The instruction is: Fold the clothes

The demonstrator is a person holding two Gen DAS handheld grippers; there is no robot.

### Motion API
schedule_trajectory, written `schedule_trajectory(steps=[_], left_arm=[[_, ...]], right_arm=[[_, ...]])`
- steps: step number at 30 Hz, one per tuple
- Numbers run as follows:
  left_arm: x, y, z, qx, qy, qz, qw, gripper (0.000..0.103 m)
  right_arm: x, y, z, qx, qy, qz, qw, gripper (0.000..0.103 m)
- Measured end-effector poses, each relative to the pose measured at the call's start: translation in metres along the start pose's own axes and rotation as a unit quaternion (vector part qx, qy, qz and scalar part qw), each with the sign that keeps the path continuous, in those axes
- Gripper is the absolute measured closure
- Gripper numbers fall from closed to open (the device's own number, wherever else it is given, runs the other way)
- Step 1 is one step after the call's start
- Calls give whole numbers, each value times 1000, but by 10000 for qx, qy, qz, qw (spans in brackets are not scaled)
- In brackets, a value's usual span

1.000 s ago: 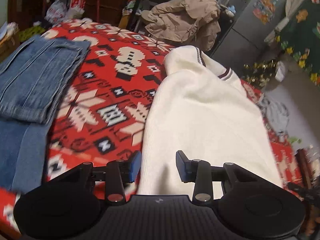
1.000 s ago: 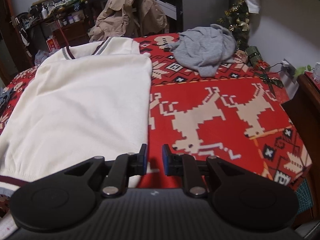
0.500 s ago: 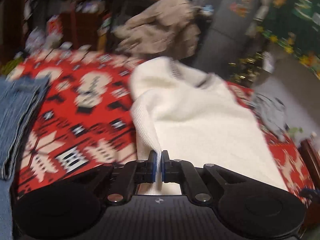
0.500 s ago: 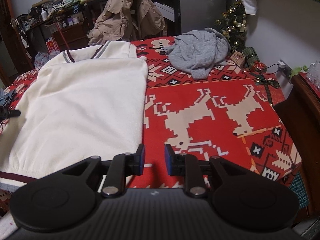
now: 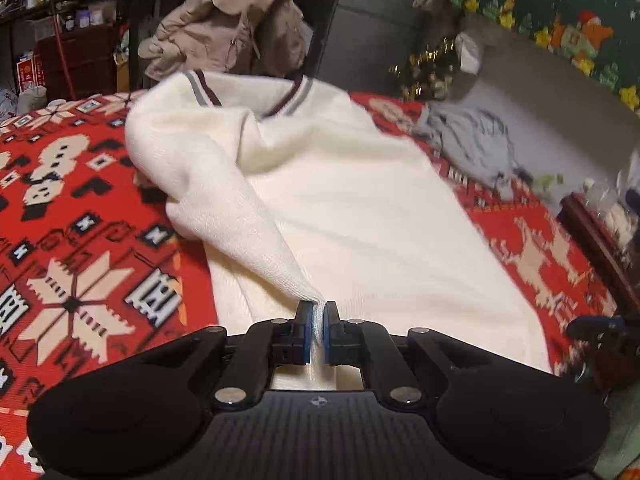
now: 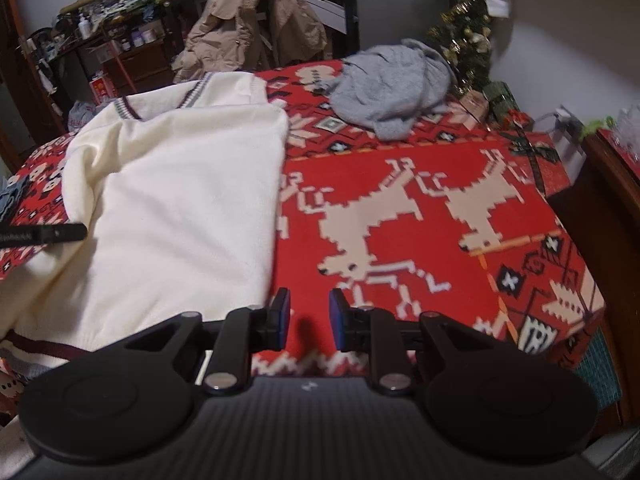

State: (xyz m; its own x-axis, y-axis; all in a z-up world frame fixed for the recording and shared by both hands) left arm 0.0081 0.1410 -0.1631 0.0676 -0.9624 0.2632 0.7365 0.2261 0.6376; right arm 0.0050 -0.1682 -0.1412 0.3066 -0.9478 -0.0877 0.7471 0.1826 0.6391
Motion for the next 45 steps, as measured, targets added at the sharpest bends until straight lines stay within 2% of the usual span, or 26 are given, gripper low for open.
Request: schedule_trajectory(steps=[2, 4, 7, 10, 13, 17, 23, 24, 25, 30, 34, 37, 39, 42, 44, 45], left_arm=[[-4, 1, 4, -42, -187, 240, 9995, 93], [-13, 3, 13, -26, -459, 633, 9969, 83], [-31, 8, 34, 176, -648, 1119, 9914, 75], [-54, 20, 56, 516, -688, 1495, 9850, 70], [-81, 37, 59, 646, -651, 1888, 9777, 64], [-110, 62, 33, 559, -572, 2246, 9712, 64], [-98, 98, 7, 570, -344, 1972, 9781, 64], [-95, 104, 4, 575, -301, 1916, 9793, 70], [-92, 110, 0, 580, -257, 1861, 9805, 99], [-76, 138, -17, 604, -43, 1582, 9855, 98], [-29, 146, -23, 484, -438, 1135, 9914, 98], [0, 138, -49, 169, -512, 748, 9957, 98], [11, 127, -72, -223, -674, 673, 9952, 96], [12, 113, -91, -705, -865, 831, 9903, 92], [6, 108, -82, -634, -992, 962, 9884, 91], [2, 106, -74, -558, -1074, 1009, 9875, 88]], right_arm=[[5, -2, 0, -25, -3, -122, 9999, 80], [11, -4, 0, -50, -6, -241, 9997, 78], [13, -2, -1, -33, -3, -272, 9996, 75], [11, -1, -5, -53, 26, -258, 9997, 75], [9, 1, -9, -68, 59, -255, 9996, 75], [8, 3, -10, -43, 69, -263, 9996, 73], [19, 4, -8, -13, -55, -429, 9991, 72], [22, 4, -7, -11, -81, -479, 9988, 72], [24, 4, -6, -8, -94, -499, 9987, 72], [31, 3, -3, -9, -168, -500, 9986, 71], [36, -2, -7, -74, -59, -744, 9972, 71], [35, -3, -6, -27, -9, -796, 9968, 71], [35, -2, -2, 33, 6, -784, 9969, 71], [39, -3, 3, 80, -37, -827, 9965, 71], [44, -4, 5, 79, -34, -869, 9962, 70], [45, -4, 6, 83, -41, -854, 9963, 70]])
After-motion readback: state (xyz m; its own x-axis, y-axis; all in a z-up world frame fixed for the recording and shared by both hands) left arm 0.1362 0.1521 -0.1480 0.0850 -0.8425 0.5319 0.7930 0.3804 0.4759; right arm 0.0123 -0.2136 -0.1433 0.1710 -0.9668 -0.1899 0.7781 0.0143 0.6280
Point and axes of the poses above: each gripper's, at about its wrist camera, not at the fingertips, and z roughly against the way its jaws point, x to its right, y to its top, the point moved 4 cm from there along -z, roughly the way its jaws point, and after that the axes turned 4 degrees about z, right-handed, at the moved point
